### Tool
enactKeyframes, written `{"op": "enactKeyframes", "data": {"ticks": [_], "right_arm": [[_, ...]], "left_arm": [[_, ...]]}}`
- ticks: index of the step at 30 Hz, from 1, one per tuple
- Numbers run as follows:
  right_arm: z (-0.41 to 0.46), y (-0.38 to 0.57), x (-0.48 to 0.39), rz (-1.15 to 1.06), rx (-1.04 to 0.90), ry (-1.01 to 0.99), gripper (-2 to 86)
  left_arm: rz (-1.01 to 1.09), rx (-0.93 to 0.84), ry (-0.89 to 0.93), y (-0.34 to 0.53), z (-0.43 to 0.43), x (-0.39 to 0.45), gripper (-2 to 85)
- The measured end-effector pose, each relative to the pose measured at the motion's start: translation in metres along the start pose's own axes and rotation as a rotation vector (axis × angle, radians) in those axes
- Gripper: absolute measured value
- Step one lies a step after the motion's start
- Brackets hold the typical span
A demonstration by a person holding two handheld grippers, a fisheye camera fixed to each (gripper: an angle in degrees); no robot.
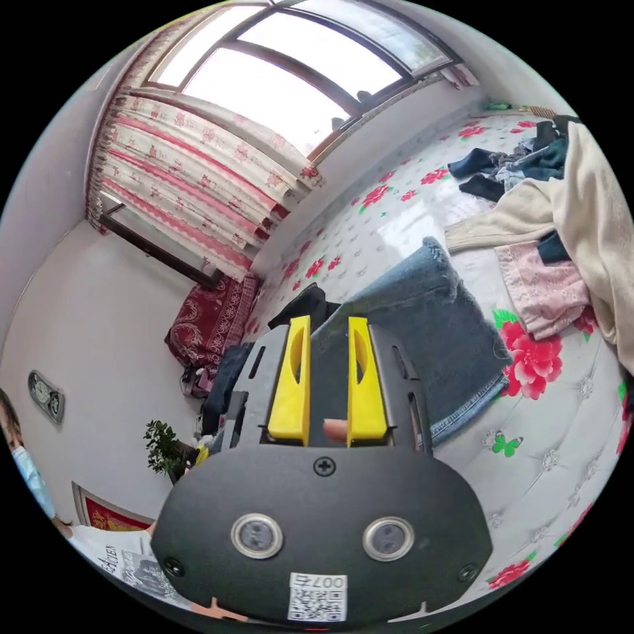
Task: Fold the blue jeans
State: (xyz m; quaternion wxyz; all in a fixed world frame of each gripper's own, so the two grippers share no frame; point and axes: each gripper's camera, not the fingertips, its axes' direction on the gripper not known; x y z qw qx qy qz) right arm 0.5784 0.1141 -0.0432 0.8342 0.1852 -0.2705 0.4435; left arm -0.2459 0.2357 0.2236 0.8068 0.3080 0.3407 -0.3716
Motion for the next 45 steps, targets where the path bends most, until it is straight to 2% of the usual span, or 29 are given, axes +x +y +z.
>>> {"op": "enactKeyframes", "data": {"ticks": [1,4,9,12,14,19,20,23,29,33,36,38,42,45], "right_arm": [[0.014,0.003,-0.002,-0.001,-0.023,0.013,1.7],[0.071,0.053,-0.025,-0.124,-0.161,-0.074,2.3],[0.139,0.231,-0.085,-0.497,-0.568,-0.268,3.3],[0.172,0.324,-0.119,-0.690,-0.778,-0.287,4.0],[0.187,0.365,-0.138,-0.817,-0.845,-0.278,4.5],[0.221,0.400,-0.166,-0.951,-0.804,-0.191,5.8],[0.230,0.402,-0.167,-0.945,-0.815,-0.143,6.0],[0.235,0.413,-0.164,-0.840,-0.878,-0.179,6.4],[0.223,0.434,-0.143,-0.865,-0.815,-0.070,4.3],[0.245,0.420,-0.150,-0.840,-0.849,-0.120,1.8],[0.211,0.435,-0.156,-0.941,-0.836,-0.154,0.6],[0.184,0.448,-0.143,-0.977,-0.807,-0.158,0.2],[0.181,0.463,-0.112,-0.885,-0.928,-0.208,0.1],[0.184,0.460,-0.107,-0.873,-0.970,-0.206,0.6]], "left_arm": [[-0.030,-0.039,-0.082,-0.005,0.022,0.000,6.7],[0.093,-0.056,-0.138,0.006,0.043,0.013,6.3],[0.415,-0.111,-0.294,0.065,0.039,0.037,6.2],[0.519,-0.185,-0.328,0.101,0.044,0.048,6.3],[0.607,-0.256,-0.331,0.129,0.060,0.065,6.4],[0.746,-0.368,-0.307,0.178,0.104,0.106,6.4],[0.761,-0.387,-0.286,0.189,0.112,0.115,6.4],[0.805,-0.410,-0.265,0.216,0.124,0.139,6.3],[0.863,-0.465,-0.289,0.262,0.143,0.167,6.1],[0.846,-0.480,-0.303,0.270,0.162,0.177,5.7],[0.849,-0.435,-0.395,0.261,0.175,0.183,4.3],[0.882,-0.487,-0.626,0.257,0.199,0.165,1.1],[0.845,-0.557,-0.574,0.261,0.208,0.145,-0.7],[0.917,-0.570,-0.728,0.283,0.212,0.155,-0.9]]}}
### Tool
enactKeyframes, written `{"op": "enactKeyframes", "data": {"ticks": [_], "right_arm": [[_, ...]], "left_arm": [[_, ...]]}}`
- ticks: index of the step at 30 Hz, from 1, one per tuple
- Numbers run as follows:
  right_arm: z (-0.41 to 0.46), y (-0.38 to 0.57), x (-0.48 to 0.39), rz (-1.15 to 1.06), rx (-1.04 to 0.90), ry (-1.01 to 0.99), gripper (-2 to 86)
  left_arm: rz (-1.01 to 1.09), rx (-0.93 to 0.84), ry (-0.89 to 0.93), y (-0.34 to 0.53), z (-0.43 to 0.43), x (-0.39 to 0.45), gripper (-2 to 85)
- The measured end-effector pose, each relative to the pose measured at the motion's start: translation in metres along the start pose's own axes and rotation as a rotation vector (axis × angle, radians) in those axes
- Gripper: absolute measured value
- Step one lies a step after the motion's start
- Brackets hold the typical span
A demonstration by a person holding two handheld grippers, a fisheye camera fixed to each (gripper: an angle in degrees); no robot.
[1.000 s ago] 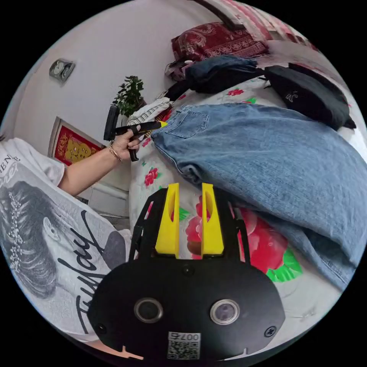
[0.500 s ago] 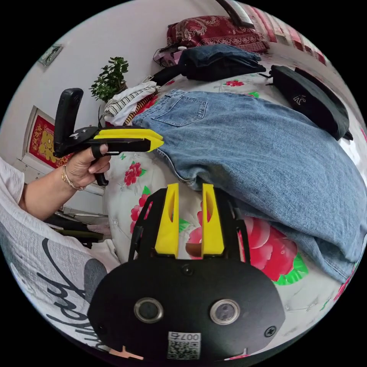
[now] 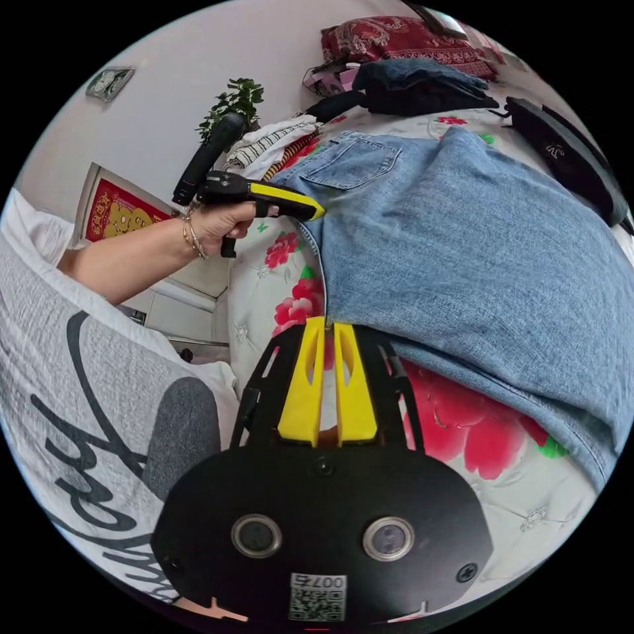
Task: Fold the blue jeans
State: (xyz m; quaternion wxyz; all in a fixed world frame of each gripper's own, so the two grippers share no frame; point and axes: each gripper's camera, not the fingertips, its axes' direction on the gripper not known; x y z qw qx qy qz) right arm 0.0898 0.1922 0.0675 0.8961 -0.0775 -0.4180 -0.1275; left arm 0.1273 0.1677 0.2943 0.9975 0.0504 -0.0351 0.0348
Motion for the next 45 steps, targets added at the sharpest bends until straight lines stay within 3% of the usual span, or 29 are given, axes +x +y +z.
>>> {"op": "enactKeyframes", "data": {"ticks": [4,8,10,12,14,17,20,23,29,35,39,42,45], "right_arm": [[-0.046,0.011,0.028,0.057,0.090,-0.002,2.0],[-0.159,0.068,0.122,0.400,0.366,0.212,4.3],[-0.207,0.105,0.173,0.608,0.469,0.285,5.3],[-0.255,0.150,0.231,0.822,0.605,0.297,6.8],[-0.278,0.171,0.266,0.931,0.662,0.295,7.5],[-0.297,0.182,0.301,1.018,0.704,0.353,7.8],[-0.298,0.187,0.337,1.105,0.683,0.300,7.0],[-0.313,0.194,0.343,1.103,0.697,0.324,3.3],[-0.373,0.238,0.294,0.878,0.876,0.286,0.1],[-0.345,0.318,0.310,1.086,0.785,0.251,0.2],[-0.346,0.357,0.308,1.172,0.942,0.163,2.3],[-0.361,0.379,0.298,1.218,1.030,0.223,6.5],[-0.366,0.394,0.307,1.206,1.076,0.152,9.5]], "left_arm": [[-0.061,-0.065,-0.139,0.023,0.002,0.006,-0.9],[-0.213,-0.093,-0.127,0.027,-0.009,-0.002,-0.7],[-0.214,-0.021,-0.142,0.026,-0.028,0.007,-0.4],[-0.126,0.121,-0.077,0.023,-0.055,0.030,0.5],[0.085,0.250,0.127,0.013,-0.077,0.073,6.6],[0.287,0.164,0.297,-0.004,-0.065,0.128,11.0],[0.334,0.014,0.147,-0.010,-0.029,0.159,6.6],[0.424,0.022,0.054,-0.011,-0.027,0.168,2.2],[0.407,0.067,0.062,-0.004,-0.052,0.144,-0.8],[0.452,0.000,0.083,0.014,-0.027,0.131,-0.9],[0.513,0.022,0.038,0.021,-0.020,0.123,-0.6],[0.419,0.004,0.090,0.022,-0.021,0.099,-0.1],[0.257,-0.004,0.206,0.023,-0.027,0.063,0.9]]}}
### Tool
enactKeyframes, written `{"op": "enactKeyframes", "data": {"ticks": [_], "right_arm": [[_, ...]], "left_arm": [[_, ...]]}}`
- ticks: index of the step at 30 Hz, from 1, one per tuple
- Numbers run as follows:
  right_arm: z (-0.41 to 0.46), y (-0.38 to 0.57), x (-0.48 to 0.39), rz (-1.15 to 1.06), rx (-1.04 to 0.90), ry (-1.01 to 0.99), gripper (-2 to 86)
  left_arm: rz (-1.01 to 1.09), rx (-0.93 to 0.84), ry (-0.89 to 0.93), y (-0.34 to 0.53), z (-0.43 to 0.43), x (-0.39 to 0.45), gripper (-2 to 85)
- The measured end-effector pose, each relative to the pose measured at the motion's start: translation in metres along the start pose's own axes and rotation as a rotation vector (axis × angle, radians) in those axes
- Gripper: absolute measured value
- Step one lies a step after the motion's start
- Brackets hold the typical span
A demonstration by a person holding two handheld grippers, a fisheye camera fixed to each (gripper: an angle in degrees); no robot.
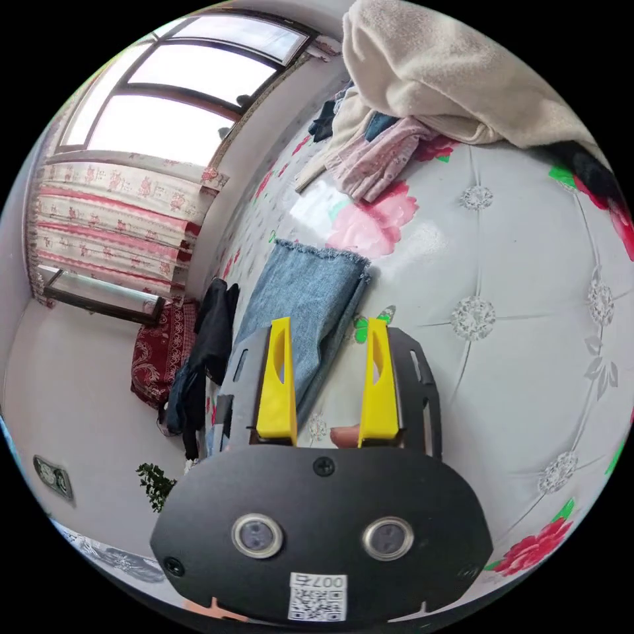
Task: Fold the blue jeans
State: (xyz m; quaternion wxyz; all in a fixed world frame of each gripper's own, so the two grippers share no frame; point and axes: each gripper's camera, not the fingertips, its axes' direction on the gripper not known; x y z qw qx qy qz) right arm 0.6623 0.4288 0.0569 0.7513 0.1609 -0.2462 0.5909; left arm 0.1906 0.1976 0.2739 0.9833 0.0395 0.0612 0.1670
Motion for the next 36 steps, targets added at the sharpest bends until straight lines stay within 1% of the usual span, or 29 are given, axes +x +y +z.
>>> {"op": "enactKeyframes", "data": {"ticks": [2,3,5,6,7,8,9,11,12,13,14,15,16,17,18,19,21,22,24,25,26,27,28,29,30,31,33,36], "right_arm": [[0.002,-0.007,0.003,0.005,0.001,-0.037,10.0],[0.006,-0.011,0.003,0.007,-0.006,-0.050,9.9],[0.010,-0.016,0.005,0.040,0.003,-0.044,9.0],[0.012,-0.016,0.009,0.083,0.017,-0.033,7.9],[0.013,-0.016,0.012,0.113,0.023,-0.031,7.1],[0.015,-0.015,0.022,0.193,0.021,-0.050,5.5],[0.018,-0.014,0.037,0.298,-0.006,-0.133,4.1],[0.017,-0.007,0.054,0.433,0.008,-0.293,2.5],[0.014,-0.005,0.047,0.429,0.015,-0.321,1.8],[0.011,-0.006,0.036,0.383,0.011,-0.310,1.5],[0.007,-0.009,0.003,0.252,-0.009,-0.267,1.0],[0.006,-0.010,-0.038,0.110,-0.038,-0.239,0.7],[0.006,-0.010,-0.062,0.031,-0.056,-0.233,0.7],[0.008,-0.003,-0.114,-0.143,-0.101,-0.223,0.5],[0.011,0.013,-0.172,-0.349,-0.153,-0.201,0.4],[0.014,0.027,-0.201,-0.462,-0.182,-0.186,0.3],[0.029,0.113,-0.301,-0.899,-0.277,-0.130,0.3],[0.033,0.140,-0.318,-0.996,-0.294,-0.125,0.2],[0.058,0.249,-0.352,-1.312,-0.375,-0.149,0.2],[0.068,0.275,-0.353,-1.368,-0.417,-0.157,0.2],[0.096,0.323,-0.350,-1.444,-0.547,-0.146,0.2],[0.133,0.367,-0.337,-1.475,-0.712,-0.106,0.2],[0.151,0.388,-0.328,-1.487,-0.797,-0.079,0.2],[0.186,0.428,-0.307,-1.511,-0.978,-0.011,0.2],[0.206,0.457,-0.292,-1.532,-1.104,0.057,0.3],[0.207,0.465,-0.291,-1.547,-1.083,0.073,0.3],[0.180,0.475,-0.310,-1.638,-0.914,0.029,0.4],[0.156,0.474,-0.335,-1.686,-0.761,-0.015,0.7]], "left_arm": [[-0.115,0.055,0.121,0.016,-0.015,-0.032,1.9],[-0.140,0.076,0.147,0.021,-0.020,-0.041,2.0],[-0.257,0.153,0.224,0.045,-0.038,-0.079,1.7],[-0.296,0.168,0.236,0.052,-0.041,-0.089,1.3],[-0.386,0.195,0.242,0.067,-0.049,-0.111,0.7],[-0.479,0.224,0.238,0.084,-0.056,-0.133,0.2],[-0.525,0.241,0.238,0.093,-0.060,-0.144,0.3],[-0.705,0.332,0.235,0.134,-0.072,-0.188,1.3],[-0.752,0.343,0.225,0.145,-0.074,-0.199,1.7],[-0.857,0.354,0.197,0.167,-0.075,-0.220,4.1],[-0.978,0.363,0.181,0.190,-0.075,-0.241,6.2],[-1.033,0.373,0.182,0.203,-0.074,-0.251,7.1],[-1.130,0.404,0.194,0.226,-0.074,-0.270,8.7],[-1.206,0.442,0.219,0.247,-0.072,-0.287,10.1],[-1.238,0.458,0.231,0.256,-0.072,-0.295,10.8],[-1.283,0.493,0.254,0.271,-0.071,-0.311,12.2],[-1.320,0.532,0.267,0.288,-0.071,-0.334,14.6],[-1.330,0.559,0.270,0.297,-0.070,-0.348,15.5],[-1.353,0.585,0.287,0.308,-0.064,-0.369,17.0],[-1.370,0.602,0.317,0.315,-0.057,-0.384,17.7],[-1.380,0.615,0.348,0.320,-0.048,-0.398,18.2],[-1.388,0.612,0.358,0.322,-0.044,-0.404,18.2],[-1.401,0.604,0.375,0.325,-0.035,-0.415,18.3],[-1.413,0.586,0.397,0.328,-0.026,-0.425,17.9],[-1.435,0.578,0.392,0.330,-0.023,-0.427,17.6],[-1.464,0.583,0.373,0.336,-0.022,-0.431,16.3],[-1.491,0.570,0.374,0.345,-0.019,-0.436,14.0],[-1.456,0.617,0.444,0.361,-0.011,-0.443,7.9]]}}
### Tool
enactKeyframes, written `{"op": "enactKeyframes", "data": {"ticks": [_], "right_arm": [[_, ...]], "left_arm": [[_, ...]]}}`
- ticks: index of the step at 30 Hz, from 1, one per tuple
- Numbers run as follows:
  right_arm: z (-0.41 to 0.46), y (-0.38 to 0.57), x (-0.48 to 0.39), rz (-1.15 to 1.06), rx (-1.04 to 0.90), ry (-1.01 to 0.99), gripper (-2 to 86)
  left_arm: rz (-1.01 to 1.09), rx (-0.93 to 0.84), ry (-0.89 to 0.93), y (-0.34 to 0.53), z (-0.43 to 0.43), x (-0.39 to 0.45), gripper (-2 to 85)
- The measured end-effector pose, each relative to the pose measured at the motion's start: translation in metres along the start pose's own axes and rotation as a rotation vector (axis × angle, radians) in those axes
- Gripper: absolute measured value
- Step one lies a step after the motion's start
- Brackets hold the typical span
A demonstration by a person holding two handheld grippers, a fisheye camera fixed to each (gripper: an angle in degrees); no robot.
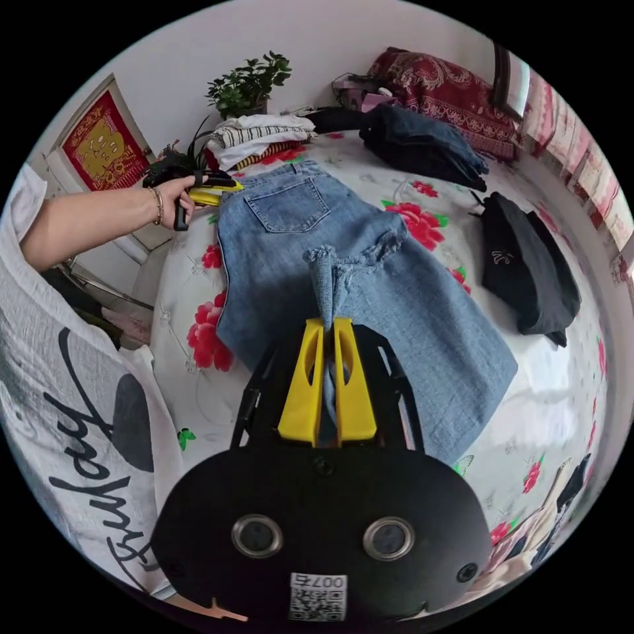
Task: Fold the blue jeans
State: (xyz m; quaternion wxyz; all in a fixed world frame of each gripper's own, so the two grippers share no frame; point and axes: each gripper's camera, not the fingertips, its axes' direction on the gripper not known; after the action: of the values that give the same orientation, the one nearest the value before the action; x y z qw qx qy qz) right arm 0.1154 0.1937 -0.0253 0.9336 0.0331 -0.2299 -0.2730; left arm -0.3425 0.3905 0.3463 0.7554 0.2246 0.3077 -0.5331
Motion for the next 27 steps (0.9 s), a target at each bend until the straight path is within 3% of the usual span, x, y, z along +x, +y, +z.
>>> {"op": "enactKeyframes", "data": {"ticks": [4,8,15,17,20,21,23,25,27], "right_arm": [[0.014,-0.010,-0.003,0.076,0.038,-0.011,2.1],[0.094,-0.013,-0.006,0.142,-0.223,-0.299,6.2],[-0.006,0.039,0.048,0.407,0.101,-0.266,7.6],[-0.025,0.068,0.072,0.519,0.143,-0.241,7.9],[-0.045,0.125,0.106,0.706,0.177,-0.172,8.4],[-0.048,0.149,0.119,0.782,0.182,-0.158,8.7],[-0.051,0.184,0.139,0.905,0.206,-0.173,9.2],[-0.054,0.215,0.157,1.011,0.265,-0.227,9.7],[-0.055,0.238,0.180,1.092,0.339,-0.301,10.1]], "left_arm": [[-0.041,0.060,0.161,0.006,-0.010,-0.015,3.3],[0.148,0.108,0.246,0.019,-0.033,0.034,1.8],[0.766,-0.021,0.315,0.070,-0.035,0.215,1.6],[1.037,-0.115,0.350,0.130,-0.018,0.282,2.0],[1.277,-0.321,0.388,0.218,0.030,0.333,3.6],[1.297,-0.372,0.389,0.234,0.044,0.337,4.1],[1.276,-0.635,0.372,0.291,0.112,0.334,9.2],[1.225,-0.744,0.355,0.314,0.146,0.319,10.9],[1.200,-0.742,0.312,0.318,0.158,0.304,11.4]]}}
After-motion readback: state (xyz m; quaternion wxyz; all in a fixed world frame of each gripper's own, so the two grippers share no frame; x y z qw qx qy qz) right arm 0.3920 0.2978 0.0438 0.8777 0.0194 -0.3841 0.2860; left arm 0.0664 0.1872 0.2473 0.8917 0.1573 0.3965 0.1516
